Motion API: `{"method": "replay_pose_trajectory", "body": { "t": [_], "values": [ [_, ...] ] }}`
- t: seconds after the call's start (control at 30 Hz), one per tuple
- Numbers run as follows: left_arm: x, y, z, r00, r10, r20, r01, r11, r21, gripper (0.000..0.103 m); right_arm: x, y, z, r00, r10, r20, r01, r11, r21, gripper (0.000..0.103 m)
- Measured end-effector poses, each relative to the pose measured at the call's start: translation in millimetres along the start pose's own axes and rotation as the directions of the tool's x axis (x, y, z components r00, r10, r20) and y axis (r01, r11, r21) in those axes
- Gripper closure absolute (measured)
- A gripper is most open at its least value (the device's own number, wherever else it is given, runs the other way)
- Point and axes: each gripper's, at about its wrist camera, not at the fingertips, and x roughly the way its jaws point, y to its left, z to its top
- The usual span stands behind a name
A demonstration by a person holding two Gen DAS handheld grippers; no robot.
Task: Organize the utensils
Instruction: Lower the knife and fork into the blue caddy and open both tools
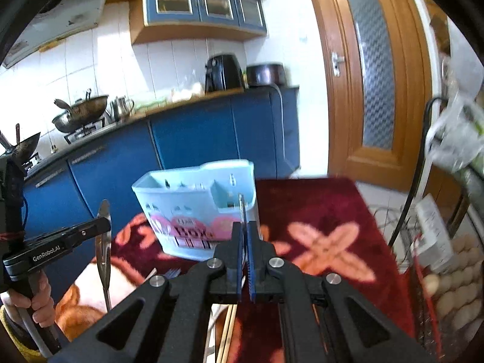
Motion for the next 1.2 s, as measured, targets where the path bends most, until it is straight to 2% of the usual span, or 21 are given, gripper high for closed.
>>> {"method": "replay_pose_trajectory", "body": {
  "t": [0.17, 0.4, 0.8, 1.0, 1.2],
  "values": [
    [-17.5, -2.8, 20.4, 0.998, 0.01, 0.064, -0.011, 1.0, 0.012, 0.101, -17.0, 8.4, 18.4, 0.997, -0.033, 0.073, 0.037, 0.998, -0.046, 0.099],
    [-29.7, -2.4, 61.6, 0.988, 0.045, 0.146, -0.048, 0.999, 0.022, 0.101, -19.0, 14.7, 54.5, 0.987, -0.084, 0.136, 0.098, 0.99, -0.097, 0.099],
    [-31.6, -2.2, 137.8, 0.954, 0.097, 0.283, -0.11, 0.993, 0.031, 0.101, 4.4, 8.1, 111.8, 0.961, -0.181, 0.208, 0.209, 0.971, -0.12, 0.099],
    [-17.3, -2.7, 165.4, 0.94, 0.116, 0.319, -0.132, 0.991, 0.027, 0.101, 27.9, 10.8, 127.5, 0.95, -0.211, 0.23, 0.247, 0.959, -0.141, 0.099],
    [13.9, 0.1, 172.4, 0.941, 0.132, 0.311, -0.148, 0.989, 0.027, 0.101, 55.7, 13.2, 128.7, 0.954, -0.208, 0.215, 0.243, 0.958, -0.153, 0.099]
  ]
}}
